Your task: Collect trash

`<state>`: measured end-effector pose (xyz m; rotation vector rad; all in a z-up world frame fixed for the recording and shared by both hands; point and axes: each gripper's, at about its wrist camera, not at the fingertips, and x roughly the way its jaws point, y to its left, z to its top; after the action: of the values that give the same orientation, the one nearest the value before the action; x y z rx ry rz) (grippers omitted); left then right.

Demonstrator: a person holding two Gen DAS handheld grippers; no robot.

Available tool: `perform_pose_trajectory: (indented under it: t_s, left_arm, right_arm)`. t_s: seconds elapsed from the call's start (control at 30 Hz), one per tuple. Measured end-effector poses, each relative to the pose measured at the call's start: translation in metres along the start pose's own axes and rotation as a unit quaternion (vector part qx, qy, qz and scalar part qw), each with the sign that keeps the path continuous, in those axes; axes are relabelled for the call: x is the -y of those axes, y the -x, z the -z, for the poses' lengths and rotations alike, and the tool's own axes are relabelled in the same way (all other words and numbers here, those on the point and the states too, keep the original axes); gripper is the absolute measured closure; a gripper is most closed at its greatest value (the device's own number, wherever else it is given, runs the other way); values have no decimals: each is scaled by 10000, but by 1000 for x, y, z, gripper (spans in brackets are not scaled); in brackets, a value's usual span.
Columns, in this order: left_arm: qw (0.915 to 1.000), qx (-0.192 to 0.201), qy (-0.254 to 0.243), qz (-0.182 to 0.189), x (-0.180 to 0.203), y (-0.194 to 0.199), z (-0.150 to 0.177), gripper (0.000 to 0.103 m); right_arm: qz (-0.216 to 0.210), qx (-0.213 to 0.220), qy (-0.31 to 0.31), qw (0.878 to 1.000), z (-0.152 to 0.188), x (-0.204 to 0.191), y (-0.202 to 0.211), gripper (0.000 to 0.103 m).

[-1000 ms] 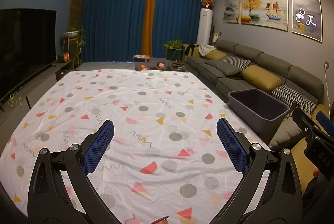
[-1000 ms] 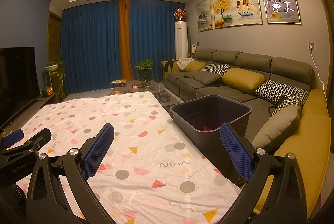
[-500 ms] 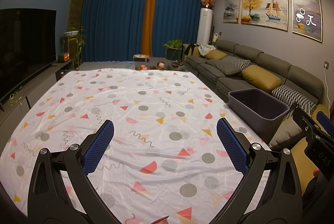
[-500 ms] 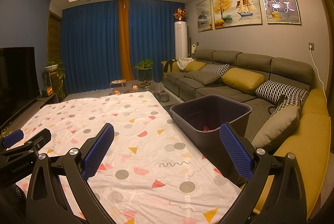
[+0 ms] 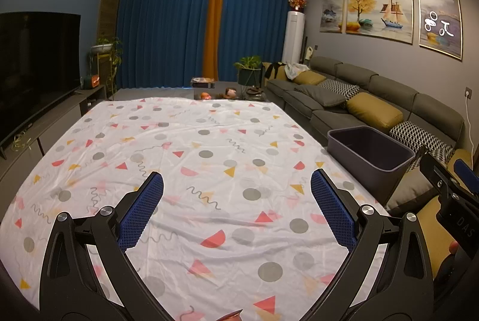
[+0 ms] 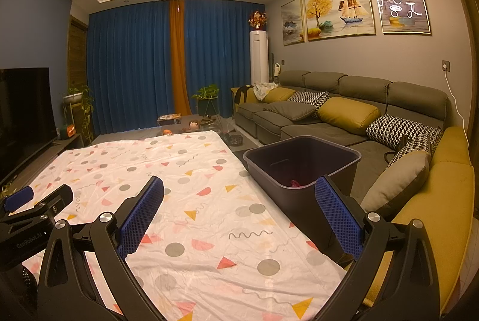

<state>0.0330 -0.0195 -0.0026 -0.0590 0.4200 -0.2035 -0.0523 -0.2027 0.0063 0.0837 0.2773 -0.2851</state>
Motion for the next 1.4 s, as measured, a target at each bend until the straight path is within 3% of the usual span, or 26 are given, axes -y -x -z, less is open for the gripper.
perform_pose_trajectory:
  t_s: [1.4]
  left_arm:
    - [9999,-16,-135,-8,-1,5,4,10]
  right_arm:
    - [-9,-11,-25,10000,7,-3,2,5]
